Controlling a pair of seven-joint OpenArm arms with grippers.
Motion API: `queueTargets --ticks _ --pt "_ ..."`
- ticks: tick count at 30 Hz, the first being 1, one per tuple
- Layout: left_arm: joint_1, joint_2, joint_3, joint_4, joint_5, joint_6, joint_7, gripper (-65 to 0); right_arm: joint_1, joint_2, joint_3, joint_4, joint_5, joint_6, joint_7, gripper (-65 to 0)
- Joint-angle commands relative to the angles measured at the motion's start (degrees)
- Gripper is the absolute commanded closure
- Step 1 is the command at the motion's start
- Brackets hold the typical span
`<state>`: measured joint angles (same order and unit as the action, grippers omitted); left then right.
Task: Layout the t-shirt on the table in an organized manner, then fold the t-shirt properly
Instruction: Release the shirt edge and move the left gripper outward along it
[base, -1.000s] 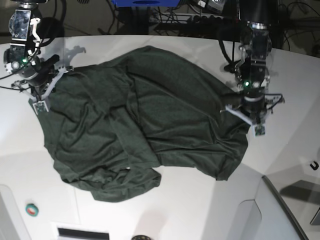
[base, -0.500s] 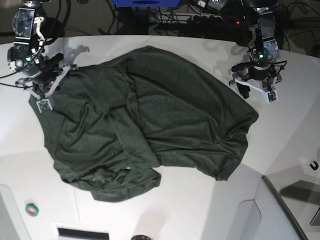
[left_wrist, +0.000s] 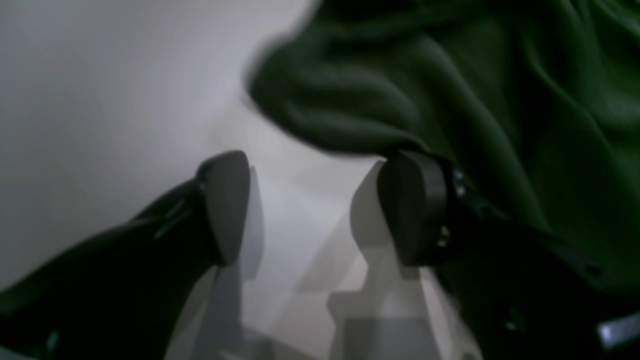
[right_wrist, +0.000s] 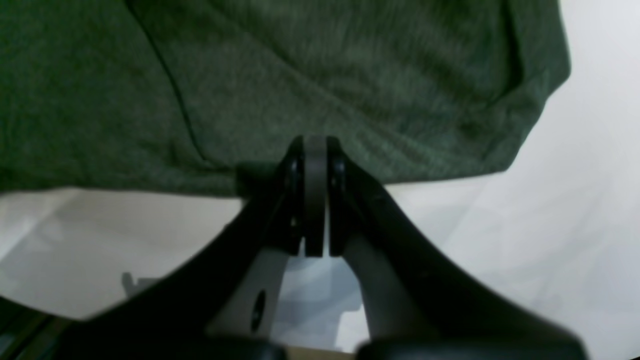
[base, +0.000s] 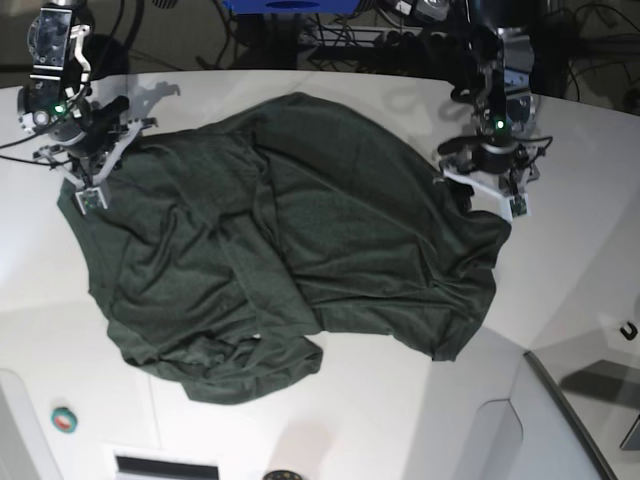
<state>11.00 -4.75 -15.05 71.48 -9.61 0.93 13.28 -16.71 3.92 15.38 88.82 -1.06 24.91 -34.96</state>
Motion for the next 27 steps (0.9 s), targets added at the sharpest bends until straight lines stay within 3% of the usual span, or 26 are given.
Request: queueTargets --ticks 1,7,14,22,25,27 --pt "0.56 -0.74 -1.17 3.02 -0.20 0.17 -0.66 -41.0 0.40 0.69 0.14 0.81 0.31 -0.16 0.98 -0.2" --pt "2.84 -0.74 -2.49 9.00 -0.55 0.08 -0.57 -41.0 0.40 0.69 0.14 0.81 0.22 -0.16 0.98 -0.2" --pt "0.29 -2.15 -1.96 3.64 -16.28 -0.01 -0.57 -41.0 0.40 0.69 0.14 0.81 0.22 -0.16 0.98 -0.2" --pt "-4.54 -2.24 0.85 -8.05 -16.46 -0.01 -0.93 -39.8 0.40 0.78 0.14 0.81 0.14 -0.16 0.98 -0.2" --pt "-4.37 -2.15 0.85 -8.14 -16.37 -0.01 -0.93 -27.6 0.40 0.78 0.14 0.81 0.14 -0.16 0.98 -0.2" --pt "-4.02 -2.24 0.67 -8.14 -16.46 -0.01 -0.93 -11.8 0.40 0.78 0.14 0.81 0.14 -0.16 0.98 -0.2"
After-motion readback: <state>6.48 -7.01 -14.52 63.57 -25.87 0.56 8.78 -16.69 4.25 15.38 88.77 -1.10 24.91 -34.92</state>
